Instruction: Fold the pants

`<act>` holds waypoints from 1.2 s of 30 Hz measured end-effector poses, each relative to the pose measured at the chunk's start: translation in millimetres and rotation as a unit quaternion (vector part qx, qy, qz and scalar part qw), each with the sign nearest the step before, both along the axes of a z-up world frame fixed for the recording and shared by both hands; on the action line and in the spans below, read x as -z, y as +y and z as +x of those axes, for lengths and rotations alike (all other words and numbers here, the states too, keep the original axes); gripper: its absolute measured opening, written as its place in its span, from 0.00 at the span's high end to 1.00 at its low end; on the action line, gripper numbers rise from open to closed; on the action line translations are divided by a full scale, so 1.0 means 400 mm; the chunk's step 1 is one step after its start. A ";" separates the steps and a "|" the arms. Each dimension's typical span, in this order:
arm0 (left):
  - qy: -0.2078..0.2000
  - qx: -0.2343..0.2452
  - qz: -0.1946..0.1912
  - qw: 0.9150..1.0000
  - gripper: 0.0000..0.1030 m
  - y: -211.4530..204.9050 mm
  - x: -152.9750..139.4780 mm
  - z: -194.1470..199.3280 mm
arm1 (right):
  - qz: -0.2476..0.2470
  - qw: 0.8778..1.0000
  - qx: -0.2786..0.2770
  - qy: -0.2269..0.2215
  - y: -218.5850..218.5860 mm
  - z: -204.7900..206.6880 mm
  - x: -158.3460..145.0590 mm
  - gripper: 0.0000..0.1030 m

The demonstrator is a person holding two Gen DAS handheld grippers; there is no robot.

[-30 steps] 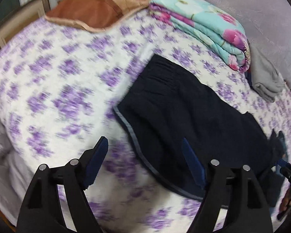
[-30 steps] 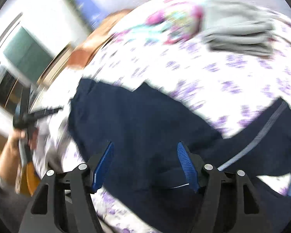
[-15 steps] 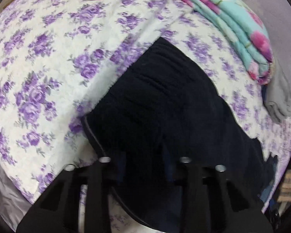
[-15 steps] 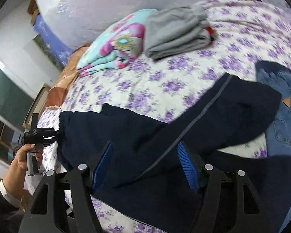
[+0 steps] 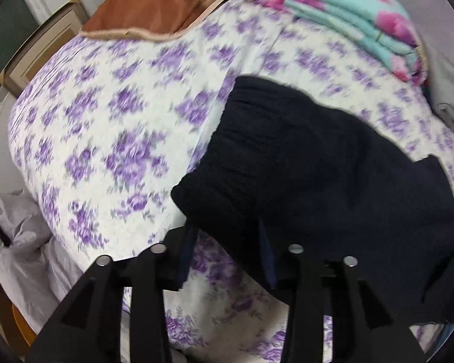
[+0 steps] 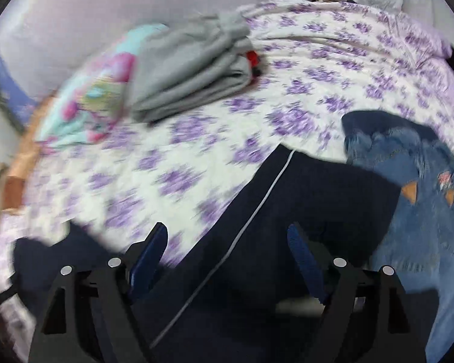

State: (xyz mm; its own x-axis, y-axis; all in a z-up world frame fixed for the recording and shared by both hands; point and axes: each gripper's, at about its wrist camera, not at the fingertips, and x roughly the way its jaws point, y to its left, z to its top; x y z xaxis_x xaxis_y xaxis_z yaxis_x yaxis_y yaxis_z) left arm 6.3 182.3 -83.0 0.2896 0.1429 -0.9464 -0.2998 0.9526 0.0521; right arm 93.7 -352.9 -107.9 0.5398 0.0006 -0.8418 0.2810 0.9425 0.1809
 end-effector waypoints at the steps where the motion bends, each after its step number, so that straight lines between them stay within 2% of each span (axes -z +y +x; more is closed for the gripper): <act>1: -0.004 -0.006 0.001 1.000 0.61 -0.002 -0.007 -0.008 | -0.024 0.999 0.013 0.018 0.000 0.043 0.019 0.20; 3: -0.019 -0.008 0.012 1.000 0.58 -0.006 -0.033 -0.020 | -0.049 0.997 0.037 0.053 -0.007 0.104 0.058 0.20; 4: -0.029 -0.007 0.029 0.999 0.53 -0.008 -0.052 -0.027 | -0.052 0.994 0.056 0.072 -0.016 0.135 0.083 0.20; 6: -0.042 -0.004 0.059 0.997 0.48 -0.010 -0.082 -0.037 | -0.077 0.988 0.084 0.105 -0.031 0.171 0.123 0.28; 7: -0.050 -0.001 0.070 0.996 0.48 -0.012 -0.100 -0.042 | -0.085 0.985 0.093 0.121 -0.042 0.183 0.147 0.36; 9: -0.062 0.009 0.076 0.995 0.43 -0.021 -0.127 -0.045 | -0.075 0.985 0.106 0.112 -0.066 0.172 0.157 0.75; 10: -0.068 0.020 0.072 0.995 0.38 -0.033 -0.139 -0.045 | -0.054 0.988 0.108 0.097 -0.085 0.153 0.144 0.83; 12: -0.077 0.051 0.059 0.994 0.36 -0.065 -0.147 -0.039 | -0.002 0.993 0.109 0.052 -0.121 0.103 0.097 0.85; 13: -0.078 0.064 0.052 0.994 0.36 -0.081 -0.145 -0.034 | 0.044 0.994 0.104 0.007 -0.144 0.056 0.049 0.85; 15: -0.072 0.095 0.039 0.992 0.36 -0.127 -0.129 -0.020 | 0.102 0.988 0.102 -0.063 -0.184 -0.045 -0.054 0.85; 18: -0.059 0.145 0.024 0.987 0.36 -0.199 -0.096 -0.009 | 0.191 0.960 0.100 -0.180 -0.257 -0.300 -0.204 0.86; 20: -0.048 0.172 0.023 0.984 0.36 -0.237 -0.076 -0.004 | 0.205 0.952 0.103 -0.204 -0.279 -0.433 -0.238 0.86; 22: -0.035 0.201 0.026 0.979 0.36 -0.274 -0.056 0.001 | 0.201 0.953 0.115 -0.195 -0.292 -0.542 -0.220 0.86; 24: -0.028 0.222 0.029 0.974 0.36 -0.298 -0.046 0.002 | 0.200 0.958 0.139 -0.155 -0.307 -0.620 -0.145 0.85; 26: -0.022 0.239 0.031 0.970 0.36 -0.318 -0.036 0.008 | 0.231 0.953 0.182 -0.069 -0.331 -0.672 0.001 0.82; 27: -0.020 0.247 0.031 0.968 0.36 -0.326 -0.032 0.011 | 0.246 0.949 0.197 -0.025 -0.338 -0.685 0.066 0.76; 28: -0.018 0.255 0.032 0.966 0.36 -0.336 -0.027 0.013 | 0.244 0.944 0.219 0.029 -0.344 -0.702 0.125 0.78; 29: -0.015 0.261 0.036 0.965 0.36 -0.344 -0.022 0.014 | 0.251 0.940 0.227 0.036 -0.345 -0.717 0.141 0.81; 30: -0.014 0.264 0.038 0.964 0.36 -0.347 -0.019 0.015 | 0.259 0.937 0.232 0.021 -0.342 -0.734 0.136 0.77; 31: -0.014 0.266 0.043 0.963 0.36 -0.347 -0.015 0.014 | 0.248 0.940 0.233 0.007 -0.342 -0.740 0.112 0.72; 32: -0.014 0.262 0.045 0.964 0.36 -0.343 -0.012 0.012 | 0.218 0.948 0.231 -0.004 -0.341 -0.741 0.080 0.55; 33: -0.013 0.256 0.044 0.966 0.36 -0.335 -0.011 0.010 | 0.196 0.953 0.232 -0.011 -0.341 -0.741 0.058 0.43; 34: -0.012 0.250 0.039 0.967 0.35 -0.327 -0.010 0.008 | 0.161 0.958 0.235 -0.032 -0.347 -0.737 0.021 0.40; 36: -0.014 0.235 0.023 0.972 0.35 -0.304 -0.012 -0.004 | 0.127 0.965 0.224 -0.053 -0.360 -0.719 -0.009 0.37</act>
